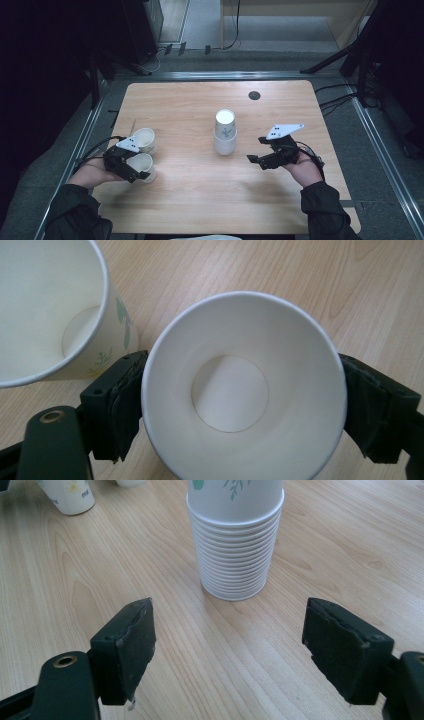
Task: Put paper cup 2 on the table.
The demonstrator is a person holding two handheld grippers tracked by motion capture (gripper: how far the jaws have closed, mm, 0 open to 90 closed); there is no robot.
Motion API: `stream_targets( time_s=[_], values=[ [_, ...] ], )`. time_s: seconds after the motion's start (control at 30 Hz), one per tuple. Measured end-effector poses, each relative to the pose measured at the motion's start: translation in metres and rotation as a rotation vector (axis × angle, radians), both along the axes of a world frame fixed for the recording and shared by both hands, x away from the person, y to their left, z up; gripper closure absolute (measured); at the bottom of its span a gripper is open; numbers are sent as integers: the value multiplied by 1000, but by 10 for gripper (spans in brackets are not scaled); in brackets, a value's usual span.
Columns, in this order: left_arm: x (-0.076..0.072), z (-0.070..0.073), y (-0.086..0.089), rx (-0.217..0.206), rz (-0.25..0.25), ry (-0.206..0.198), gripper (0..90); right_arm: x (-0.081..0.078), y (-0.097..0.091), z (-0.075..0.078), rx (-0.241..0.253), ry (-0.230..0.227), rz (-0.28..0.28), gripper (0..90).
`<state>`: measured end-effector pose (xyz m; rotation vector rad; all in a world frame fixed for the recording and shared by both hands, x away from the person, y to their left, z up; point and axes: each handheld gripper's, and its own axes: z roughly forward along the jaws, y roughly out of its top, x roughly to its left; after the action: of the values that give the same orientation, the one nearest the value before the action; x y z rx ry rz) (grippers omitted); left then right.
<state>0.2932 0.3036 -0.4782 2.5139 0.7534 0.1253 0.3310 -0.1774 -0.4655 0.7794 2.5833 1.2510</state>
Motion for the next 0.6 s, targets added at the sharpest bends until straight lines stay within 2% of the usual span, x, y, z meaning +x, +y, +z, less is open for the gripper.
stream_targets(
  time_s=[0.37,0.47,0.6],
  values=[
    [-1,8,1,-39,-5,1,141,0,0,0,0,0,1,214],
    [-1,12,3,-50,2,-6,137,0,-1,0,0,-6,3,213],
    [-1,20,8,-91,40,-9,136,0,-1,0,1,-2,3,214]
  ],
)
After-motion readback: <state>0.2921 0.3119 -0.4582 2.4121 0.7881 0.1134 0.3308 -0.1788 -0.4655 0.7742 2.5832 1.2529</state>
